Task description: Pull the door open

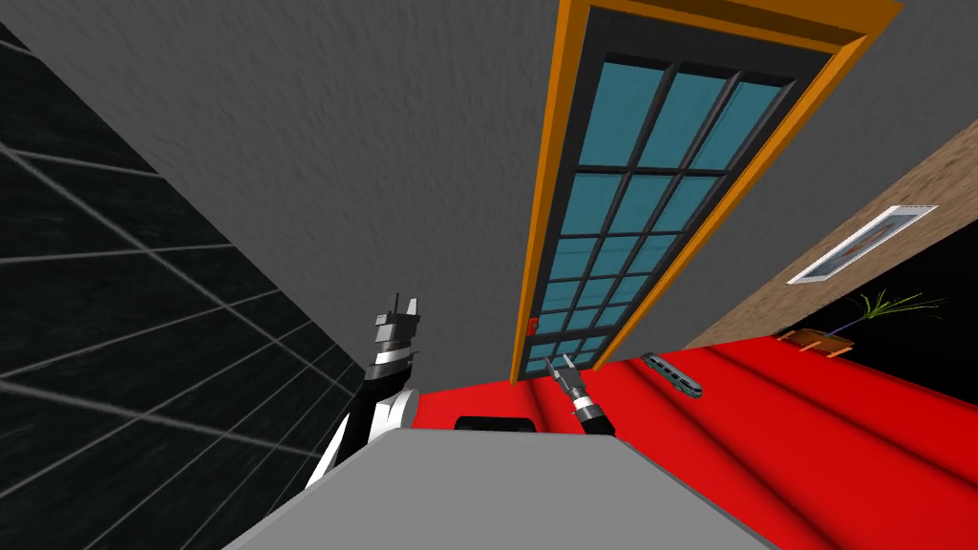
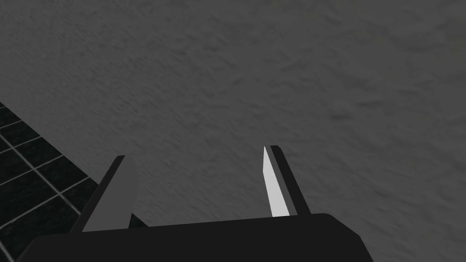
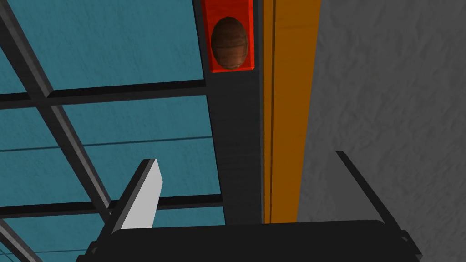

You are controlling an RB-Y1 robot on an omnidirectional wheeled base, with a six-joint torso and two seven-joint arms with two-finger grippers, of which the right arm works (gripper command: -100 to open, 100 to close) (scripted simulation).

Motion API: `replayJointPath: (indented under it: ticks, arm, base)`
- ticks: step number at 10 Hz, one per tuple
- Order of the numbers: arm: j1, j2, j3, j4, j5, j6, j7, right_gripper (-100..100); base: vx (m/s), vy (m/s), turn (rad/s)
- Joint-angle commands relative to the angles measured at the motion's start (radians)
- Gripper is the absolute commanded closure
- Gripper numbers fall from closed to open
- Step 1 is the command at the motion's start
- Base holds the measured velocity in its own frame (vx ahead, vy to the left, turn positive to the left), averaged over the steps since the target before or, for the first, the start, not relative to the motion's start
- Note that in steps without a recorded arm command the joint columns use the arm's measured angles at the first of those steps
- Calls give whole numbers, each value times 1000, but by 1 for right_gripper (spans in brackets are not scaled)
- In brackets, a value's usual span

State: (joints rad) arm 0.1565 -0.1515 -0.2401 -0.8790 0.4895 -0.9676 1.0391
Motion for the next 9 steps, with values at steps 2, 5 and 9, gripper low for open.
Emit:
replayJointPath:
  ticks: [2,5,9]
  arm:
    - [-13,-5,-9,50,13,-14,28,-100]
    - [-2,-24,-36,65,-8,-33,19,-100]
    - [7,-50,-75,103,-35,-62,15,-100]
  base:
    - [153,2,-20]
    - [121,67,116]
    - [141,61,126]
